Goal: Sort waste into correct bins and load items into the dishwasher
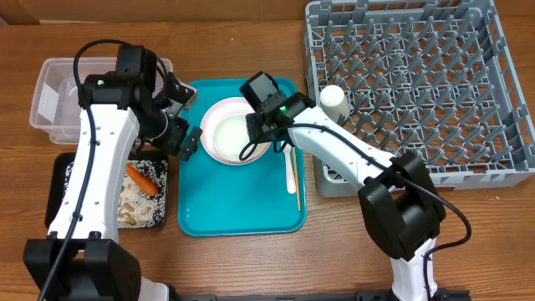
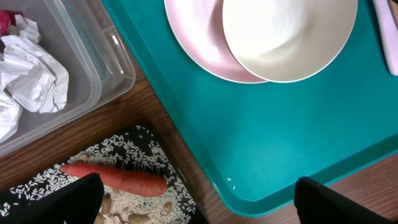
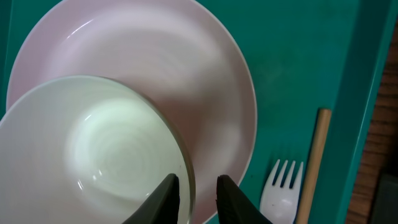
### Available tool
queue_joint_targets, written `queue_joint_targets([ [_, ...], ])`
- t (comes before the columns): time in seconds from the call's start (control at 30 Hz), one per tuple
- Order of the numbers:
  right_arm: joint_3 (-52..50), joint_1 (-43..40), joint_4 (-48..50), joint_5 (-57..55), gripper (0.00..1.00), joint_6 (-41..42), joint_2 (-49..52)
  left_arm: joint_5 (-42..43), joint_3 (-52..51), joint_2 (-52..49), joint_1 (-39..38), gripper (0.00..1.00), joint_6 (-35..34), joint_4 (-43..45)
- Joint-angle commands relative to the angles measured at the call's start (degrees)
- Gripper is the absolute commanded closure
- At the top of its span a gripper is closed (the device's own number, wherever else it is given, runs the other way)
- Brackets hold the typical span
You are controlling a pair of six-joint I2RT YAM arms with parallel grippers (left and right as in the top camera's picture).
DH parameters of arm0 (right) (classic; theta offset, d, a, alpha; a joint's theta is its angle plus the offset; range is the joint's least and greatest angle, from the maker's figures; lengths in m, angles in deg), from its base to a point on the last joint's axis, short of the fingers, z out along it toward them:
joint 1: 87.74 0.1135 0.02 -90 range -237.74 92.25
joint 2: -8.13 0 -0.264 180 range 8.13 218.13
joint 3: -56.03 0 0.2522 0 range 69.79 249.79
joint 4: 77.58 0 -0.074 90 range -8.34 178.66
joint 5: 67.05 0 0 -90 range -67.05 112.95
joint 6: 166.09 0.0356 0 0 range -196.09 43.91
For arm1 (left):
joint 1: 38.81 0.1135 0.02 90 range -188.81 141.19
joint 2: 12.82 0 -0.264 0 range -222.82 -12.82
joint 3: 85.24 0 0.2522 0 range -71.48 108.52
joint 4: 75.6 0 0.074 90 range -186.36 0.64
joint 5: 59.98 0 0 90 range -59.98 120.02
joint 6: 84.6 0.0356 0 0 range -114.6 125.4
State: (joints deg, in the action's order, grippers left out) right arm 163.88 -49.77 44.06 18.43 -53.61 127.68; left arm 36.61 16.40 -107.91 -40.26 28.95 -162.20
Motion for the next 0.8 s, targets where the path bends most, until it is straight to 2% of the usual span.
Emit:
queue_joint_targets([
  [0.0,-0.4,0.0,0.2,-0.6,0.76,0.1,0.2,-0.2,0.7,0.7,0.3,0.0,0.0,0.0],
  [0.77,-2.3,-0.1,3.0,-0.6,0.78,0.0,0.2,-0.2,0.7,0.7,0.2,0.0,0.0,0.0],
])
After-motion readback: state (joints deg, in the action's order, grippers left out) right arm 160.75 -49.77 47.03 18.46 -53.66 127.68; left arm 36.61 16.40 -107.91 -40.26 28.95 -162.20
